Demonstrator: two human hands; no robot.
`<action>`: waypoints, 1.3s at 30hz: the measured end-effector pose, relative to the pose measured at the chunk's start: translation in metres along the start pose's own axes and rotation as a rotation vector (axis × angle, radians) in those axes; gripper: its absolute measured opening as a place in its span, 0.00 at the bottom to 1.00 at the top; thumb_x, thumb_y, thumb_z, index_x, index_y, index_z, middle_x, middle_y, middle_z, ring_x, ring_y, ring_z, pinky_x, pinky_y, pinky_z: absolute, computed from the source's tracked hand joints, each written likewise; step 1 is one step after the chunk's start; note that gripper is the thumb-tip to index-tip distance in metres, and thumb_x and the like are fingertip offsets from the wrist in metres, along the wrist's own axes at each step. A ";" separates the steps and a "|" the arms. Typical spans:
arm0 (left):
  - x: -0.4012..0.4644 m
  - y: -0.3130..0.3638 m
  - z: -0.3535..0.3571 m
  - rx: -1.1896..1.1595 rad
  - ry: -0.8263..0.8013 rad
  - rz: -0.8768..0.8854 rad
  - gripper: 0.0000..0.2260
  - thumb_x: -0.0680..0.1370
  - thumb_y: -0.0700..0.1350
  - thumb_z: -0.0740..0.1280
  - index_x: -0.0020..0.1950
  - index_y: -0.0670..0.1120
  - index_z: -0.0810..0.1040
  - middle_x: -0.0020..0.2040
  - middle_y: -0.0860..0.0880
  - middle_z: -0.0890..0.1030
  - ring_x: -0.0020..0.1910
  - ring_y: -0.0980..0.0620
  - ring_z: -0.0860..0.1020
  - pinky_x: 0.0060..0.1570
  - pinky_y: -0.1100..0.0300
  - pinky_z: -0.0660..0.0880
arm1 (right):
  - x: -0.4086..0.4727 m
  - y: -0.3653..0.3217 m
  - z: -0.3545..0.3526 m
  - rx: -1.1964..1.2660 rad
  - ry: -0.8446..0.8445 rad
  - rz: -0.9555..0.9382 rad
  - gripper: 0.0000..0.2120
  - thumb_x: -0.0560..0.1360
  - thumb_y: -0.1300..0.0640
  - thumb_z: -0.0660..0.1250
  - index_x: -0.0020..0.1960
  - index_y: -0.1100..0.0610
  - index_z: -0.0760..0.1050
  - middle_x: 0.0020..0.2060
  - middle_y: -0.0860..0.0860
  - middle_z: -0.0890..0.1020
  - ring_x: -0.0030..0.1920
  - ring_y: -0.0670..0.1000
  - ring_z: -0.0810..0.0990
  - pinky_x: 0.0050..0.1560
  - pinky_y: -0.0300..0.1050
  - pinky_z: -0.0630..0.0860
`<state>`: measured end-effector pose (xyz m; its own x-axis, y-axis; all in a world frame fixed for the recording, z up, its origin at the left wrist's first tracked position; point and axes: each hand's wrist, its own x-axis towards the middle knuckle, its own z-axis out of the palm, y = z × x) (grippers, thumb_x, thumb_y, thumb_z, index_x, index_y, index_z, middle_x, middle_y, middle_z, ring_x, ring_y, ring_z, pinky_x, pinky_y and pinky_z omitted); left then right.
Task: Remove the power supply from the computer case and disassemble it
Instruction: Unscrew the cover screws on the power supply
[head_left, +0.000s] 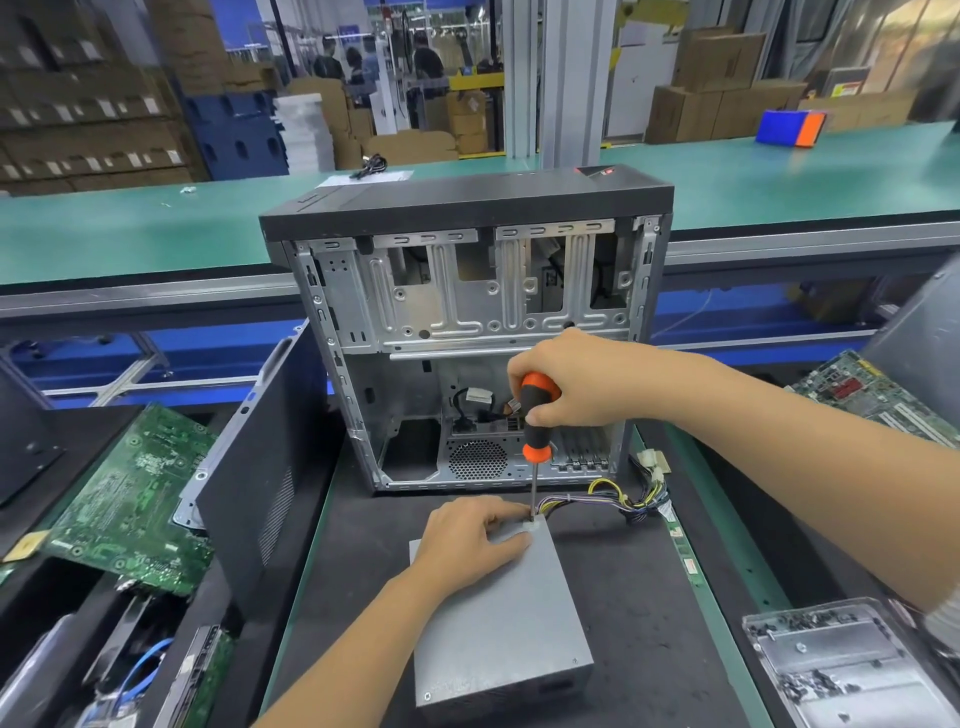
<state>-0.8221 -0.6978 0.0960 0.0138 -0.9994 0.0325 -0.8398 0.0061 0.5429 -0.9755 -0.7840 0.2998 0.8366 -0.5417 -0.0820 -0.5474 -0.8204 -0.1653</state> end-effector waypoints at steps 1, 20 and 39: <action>0.002 0.001 -0.001 -0.022 -0.009 -0.017 0.12 0.75 0.57 0.67 0.58 0.63 0.80 0.53 0.65 0.81 0.45 0.67 0.73 0.45 0.70 0.68 | 0.001 0.000 -0.001 -0.020 -0.015 0.002 0.06 0.75 0.53 0.67 0.50 0.53 0.73 0.39 0.48 0.75 0.42 0.51 0.70 0.43 0.48 0.72; 0.017 0.020 0.011 -0.715 0.089 -0.012 0.04 0.77 0.39 0.71 0.47 0.45 0.86 0.34 0.52 0.80 0.34 0.59 0.72 0.38 0.66 0.67 | 0.010 -0.004 -0.010 -0.216 -0.191 0.148 0.32 0.77 0.32 0.51 0.39 0.61 0.72 0.23 0.54 0.79 0.25 0.53 0.81 0.35 0.45 0.77; 0.021 0.016 0.014 -0.605 0.022 0.070 0.11 0.80 0.42 0.65 0.41 0.55 0.80 0.38 0.49 0.80 0.39 0.57 0.75 0.44 0.61 0.70 | 0.013 -0.014 -0.020 -0.285 -0.360 0.124 0.18 0.81 0.47 0.57 0.44 0.61 0.73 0.28 0.50 0.78 0.33 0.53 0.80 0.40 0.46 0.78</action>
<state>-0.8429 -0.7193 0.0933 -0.0140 -0.9950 0.0993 -0.3818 0.0971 0.9191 -0.9576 -0.7831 0.3207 0.6915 -0.5822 -0.4276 -0.5857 -0.7984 0.1398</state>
